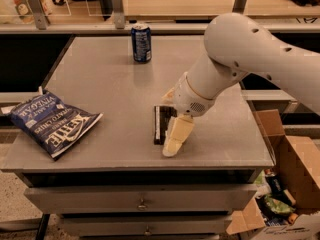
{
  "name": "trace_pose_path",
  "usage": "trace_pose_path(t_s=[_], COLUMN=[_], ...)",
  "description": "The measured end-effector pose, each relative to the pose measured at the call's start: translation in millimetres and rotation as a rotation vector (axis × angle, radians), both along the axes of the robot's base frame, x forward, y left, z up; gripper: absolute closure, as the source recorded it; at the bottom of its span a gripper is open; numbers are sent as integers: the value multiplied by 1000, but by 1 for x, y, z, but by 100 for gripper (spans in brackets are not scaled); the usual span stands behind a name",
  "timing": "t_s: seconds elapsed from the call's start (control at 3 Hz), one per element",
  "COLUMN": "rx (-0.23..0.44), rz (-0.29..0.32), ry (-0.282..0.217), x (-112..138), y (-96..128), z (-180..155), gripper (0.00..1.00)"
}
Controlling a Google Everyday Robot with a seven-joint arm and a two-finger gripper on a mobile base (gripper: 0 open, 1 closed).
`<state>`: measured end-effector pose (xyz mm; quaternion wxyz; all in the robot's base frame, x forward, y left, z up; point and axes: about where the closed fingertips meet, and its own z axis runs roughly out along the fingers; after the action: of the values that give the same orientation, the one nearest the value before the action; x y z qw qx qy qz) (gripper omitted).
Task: Move rxbar chocolate near pepsi can
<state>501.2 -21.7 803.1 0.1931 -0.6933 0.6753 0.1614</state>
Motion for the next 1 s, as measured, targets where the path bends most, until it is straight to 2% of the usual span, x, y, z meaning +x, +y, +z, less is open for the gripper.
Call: trace_pose_path(t_s=[0.33,0.67,1.0], rx=[0,0,0], rz=[0,0,0], ry=[0,0,0], x=[0,0,0], y=[0,0,0], z=[7,15,16], gripper=[62,73,90])
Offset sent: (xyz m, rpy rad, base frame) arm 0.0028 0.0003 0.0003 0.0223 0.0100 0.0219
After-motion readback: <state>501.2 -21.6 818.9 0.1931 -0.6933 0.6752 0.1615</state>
